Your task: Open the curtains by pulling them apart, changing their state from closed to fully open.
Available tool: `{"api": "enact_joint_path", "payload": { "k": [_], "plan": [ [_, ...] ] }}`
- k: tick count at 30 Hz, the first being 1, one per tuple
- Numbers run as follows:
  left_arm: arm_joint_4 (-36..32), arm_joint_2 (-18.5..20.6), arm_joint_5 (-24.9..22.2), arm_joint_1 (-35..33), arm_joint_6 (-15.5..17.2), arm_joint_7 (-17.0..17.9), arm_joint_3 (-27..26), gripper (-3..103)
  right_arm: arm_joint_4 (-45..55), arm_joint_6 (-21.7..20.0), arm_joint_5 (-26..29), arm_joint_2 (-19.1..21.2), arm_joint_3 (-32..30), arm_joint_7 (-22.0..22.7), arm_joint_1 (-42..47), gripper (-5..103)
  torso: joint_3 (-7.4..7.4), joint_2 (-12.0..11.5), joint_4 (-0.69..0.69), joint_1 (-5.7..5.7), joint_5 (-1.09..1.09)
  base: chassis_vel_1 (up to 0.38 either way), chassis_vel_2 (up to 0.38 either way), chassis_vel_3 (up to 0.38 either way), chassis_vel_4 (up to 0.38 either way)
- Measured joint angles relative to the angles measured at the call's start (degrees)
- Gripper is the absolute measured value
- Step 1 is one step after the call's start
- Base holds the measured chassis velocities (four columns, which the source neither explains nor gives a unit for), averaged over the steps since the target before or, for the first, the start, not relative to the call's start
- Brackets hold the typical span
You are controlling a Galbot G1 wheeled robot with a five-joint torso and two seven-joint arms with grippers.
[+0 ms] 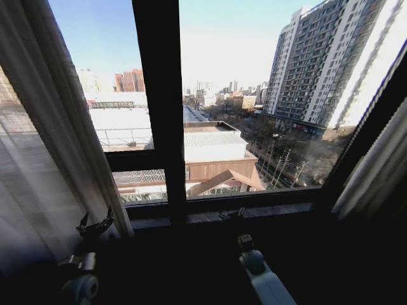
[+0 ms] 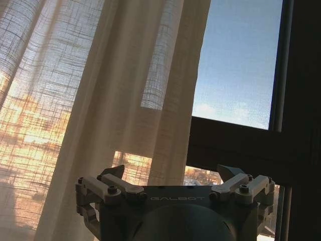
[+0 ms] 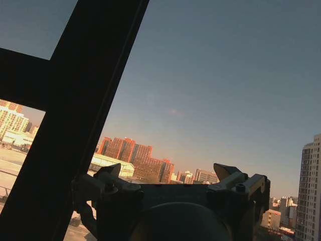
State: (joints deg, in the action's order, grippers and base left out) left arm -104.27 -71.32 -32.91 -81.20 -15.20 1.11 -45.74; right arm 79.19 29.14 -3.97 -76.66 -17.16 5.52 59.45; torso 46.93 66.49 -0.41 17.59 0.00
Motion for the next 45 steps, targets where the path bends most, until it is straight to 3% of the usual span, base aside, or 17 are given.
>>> {"api": "enact_joint_path", "payload": {
  "k": [19,45],
  "plan": [
    [0.0,0.0,0.0,0.0,0.0,0.0,-0.01,100,0.05,0.21,0.4,-0.04,0.21,-0.37,-0.87,100,0.0,0.0,-0.02,-0.02,0.01,-0.001,0.019,0.0,-0.017],
    [0.0,0.0,0.0,0.0,0.0,0.0,0.0,100,2.94,1.38,2.37,1.06,-1.91,4.47,2.43,100,0.0,0.0,-0.01,0.0,0.0,0.014,0.03,-0.02,-0.023]
  ]
}}
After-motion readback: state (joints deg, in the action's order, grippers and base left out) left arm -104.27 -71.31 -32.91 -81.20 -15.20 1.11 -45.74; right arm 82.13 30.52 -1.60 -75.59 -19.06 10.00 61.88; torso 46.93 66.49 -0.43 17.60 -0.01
